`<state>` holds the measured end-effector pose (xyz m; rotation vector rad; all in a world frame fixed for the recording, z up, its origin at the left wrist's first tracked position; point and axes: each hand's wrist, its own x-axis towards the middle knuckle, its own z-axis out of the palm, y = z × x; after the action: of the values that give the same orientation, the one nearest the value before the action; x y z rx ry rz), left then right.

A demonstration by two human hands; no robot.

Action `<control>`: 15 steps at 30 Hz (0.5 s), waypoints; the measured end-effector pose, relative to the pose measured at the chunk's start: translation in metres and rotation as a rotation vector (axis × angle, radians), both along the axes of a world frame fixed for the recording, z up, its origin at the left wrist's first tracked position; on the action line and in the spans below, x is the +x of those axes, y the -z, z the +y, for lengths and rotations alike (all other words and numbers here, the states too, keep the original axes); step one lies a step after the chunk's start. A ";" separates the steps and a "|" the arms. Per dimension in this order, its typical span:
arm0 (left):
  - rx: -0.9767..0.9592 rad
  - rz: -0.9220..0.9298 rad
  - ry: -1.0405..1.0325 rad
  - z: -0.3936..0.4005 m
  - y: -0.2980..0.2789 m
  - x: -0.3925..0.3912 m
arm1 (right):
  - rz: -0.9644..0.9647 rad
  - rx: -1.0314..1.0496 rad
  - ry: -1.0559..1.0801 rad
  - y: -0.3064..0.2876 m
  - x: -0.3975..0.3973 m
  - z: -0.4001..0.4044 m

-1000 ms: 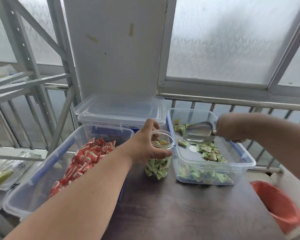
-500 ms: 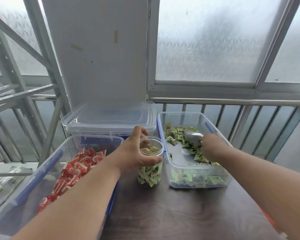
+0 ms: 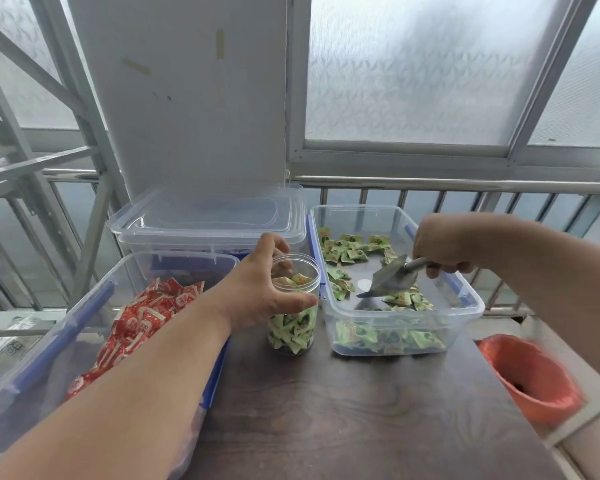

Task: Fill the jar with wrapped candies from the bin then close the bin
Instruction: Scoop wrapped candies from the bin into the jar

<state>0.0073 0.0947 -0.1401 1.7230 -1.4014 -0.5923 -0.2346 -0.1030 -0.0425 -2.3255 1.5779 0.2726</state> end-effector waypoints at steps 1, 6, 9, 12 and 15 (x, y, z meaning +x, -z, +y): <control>0.002 0.001 -0.001 0.000 0.000 0.000 | -0.037 0.103 0.048 0.000 0.000 -0.001; 0.015 0.007 0.001 0.001 -0.002 -0.001 | -0.253 0.313 0.111 0.022 0.023 0.002; 0.022 0.014 -0.001 0.001 -0.002 -0.001 | -0.319 0.252 0.149 0.045 0.048 -0.004; 0.016 0.015 -0.010 0.001 -0.001 -0.001 | -0.429 0.157 0.139 0.065 0.069 -0.015; 0.005 0.028 -0.021 0.001 0.000 -0.001 | -0.453 0.174 0.201 0.088 0.077 -0.016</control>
<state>0.0064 0.0954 -0.1404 1.7249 -1.3620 -0.6070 -0.1573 -0.1195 -0.1308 -1.9070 1.4721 -0.1513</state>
